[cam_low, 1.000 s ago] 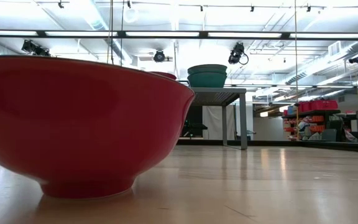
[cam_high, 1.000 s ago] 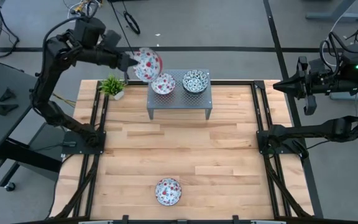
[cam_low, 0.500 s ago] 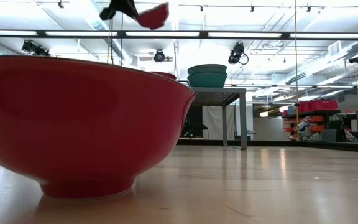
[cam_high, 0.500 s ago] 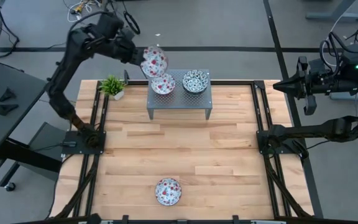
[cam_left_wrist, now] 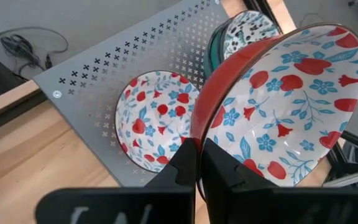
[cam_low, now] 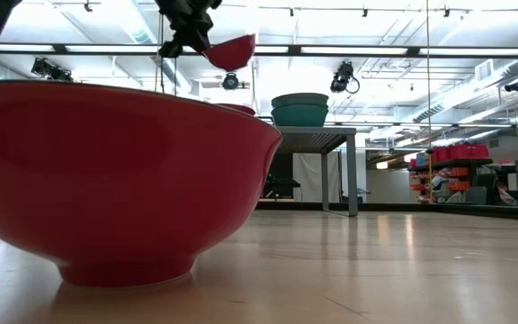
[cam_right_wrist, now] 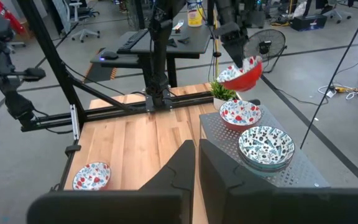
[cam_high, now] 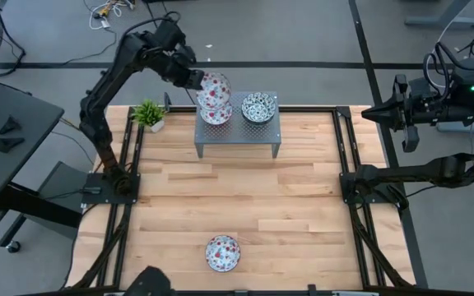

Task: Pick & Place Mini bowls
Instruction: Stack the top red and white patterned bowl on top of the other red and white patterned bowl on the shelf

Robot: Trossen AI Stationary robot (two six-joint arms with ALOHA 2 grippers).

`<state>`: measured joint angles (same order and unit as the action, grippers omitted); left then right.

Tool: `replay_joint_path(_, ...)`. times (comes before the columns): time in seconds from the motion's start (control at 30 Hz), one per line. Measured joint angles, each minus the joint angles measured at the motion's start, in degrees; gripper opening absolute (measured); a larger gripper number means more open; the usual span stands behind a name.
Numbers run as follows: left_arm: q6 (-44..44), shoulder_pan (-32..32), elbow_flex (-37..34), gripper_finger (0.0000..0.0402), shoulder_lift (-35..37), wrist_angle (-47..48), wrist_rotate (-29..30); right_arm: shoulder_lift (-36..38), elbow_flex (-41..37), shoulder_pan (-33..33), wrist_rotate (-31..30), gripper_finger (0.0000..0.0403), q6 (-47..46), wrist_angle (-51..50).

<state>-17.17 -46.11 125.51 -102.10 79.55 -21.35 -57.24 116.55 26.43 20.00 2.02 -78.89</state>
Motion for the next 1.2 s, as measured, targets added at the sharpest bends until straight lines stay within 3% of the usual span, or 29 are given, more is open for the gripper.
replay_joint_path(1.2, 3.36, -3.23, -0.02, 0.0008, -9.39, 6.95, -2.36, 0.01, 0.0, -0.02, -0.01, 0.0025, 0.0, 0.0)
